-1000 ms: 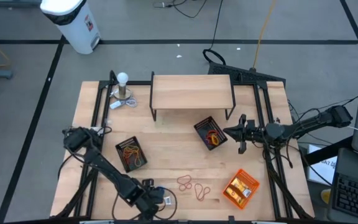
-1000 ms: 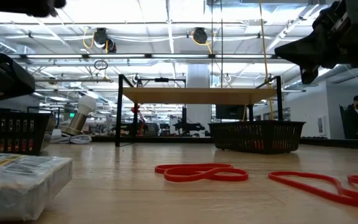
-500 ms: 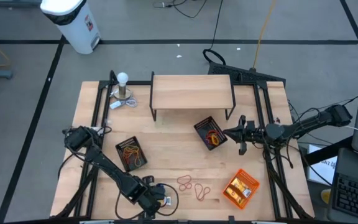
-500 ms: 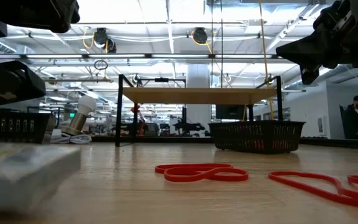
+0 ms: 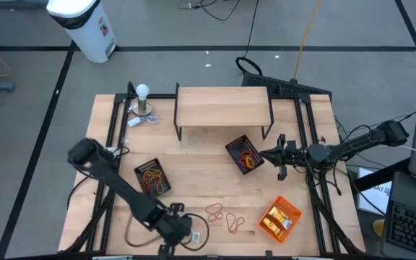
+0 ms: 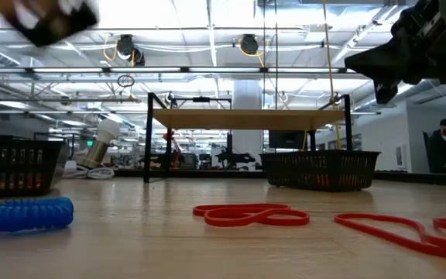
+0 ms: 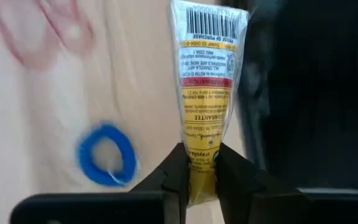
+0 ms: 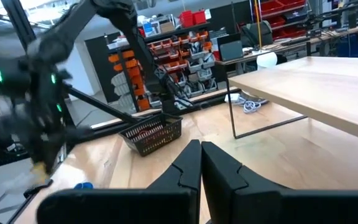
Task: Pick & Place Office Desk Supplies
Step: Put the yellow crayon box into the orange bin
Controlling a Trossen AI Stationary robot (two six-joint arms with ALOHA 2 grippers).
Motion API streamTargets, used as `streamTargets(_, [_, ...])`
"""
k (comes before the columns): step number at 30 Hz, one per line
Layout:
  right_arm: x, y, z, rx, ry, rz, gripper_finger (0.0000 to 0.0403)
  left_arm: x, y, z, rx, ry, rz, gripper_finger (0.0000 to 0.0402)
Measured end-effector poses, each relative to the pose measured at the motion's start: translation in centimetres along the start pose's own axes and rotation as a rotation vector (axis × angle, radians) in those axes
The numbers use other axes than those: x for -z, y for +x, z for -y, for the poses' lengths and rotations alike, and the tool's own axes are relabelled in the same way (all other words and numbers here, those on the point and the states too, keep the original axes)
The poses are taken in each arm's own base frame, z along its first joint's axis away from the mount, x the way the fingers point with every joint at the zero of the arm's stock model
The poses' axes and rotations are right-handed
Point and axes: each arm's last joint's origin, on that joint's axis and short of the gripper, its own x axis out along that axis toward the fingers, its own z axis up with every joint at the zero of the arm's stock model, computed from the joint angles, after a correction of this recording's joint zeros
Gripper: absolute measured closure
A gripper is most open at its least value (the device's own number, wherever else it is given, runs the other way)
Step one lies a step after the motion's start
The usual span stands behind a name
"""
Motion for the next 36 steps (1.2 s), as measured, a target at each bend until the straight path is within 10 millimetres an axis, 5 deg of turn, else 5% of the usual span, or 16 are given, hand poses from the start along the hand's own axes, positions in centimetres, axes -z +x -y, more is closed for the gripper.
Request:
streamTargets(9, [0.4, 0.4, -0.5, -0.056, -0.123, -0.029, 0.0399, -2.2, -12.5, -2.3, -0.046, 0.196, 0.345, 0.0359])
streamTargets(15, [0.7, 1.3, -1.4, -0.092, -0.308, -0.096, 0.0399, -2.8, -17.9, -6.7, -0.072, 0.207, 0.449, 0.0359])
streamTargets(24, [-1.1, 3.8, -3.9, -0.147, -0.587, -0.086, 0.0368, -3.9, -18.8, -13.4, 0.028, 0.202, 0.385, 0.0359])
streamTargets(36, [-4.2, 9.5, -8.6, -0.119, -1.039, -0.052, 0.0162, -5.4, -16.6, -18.5, 0.248, 0.156, 0.348, 0.0358])
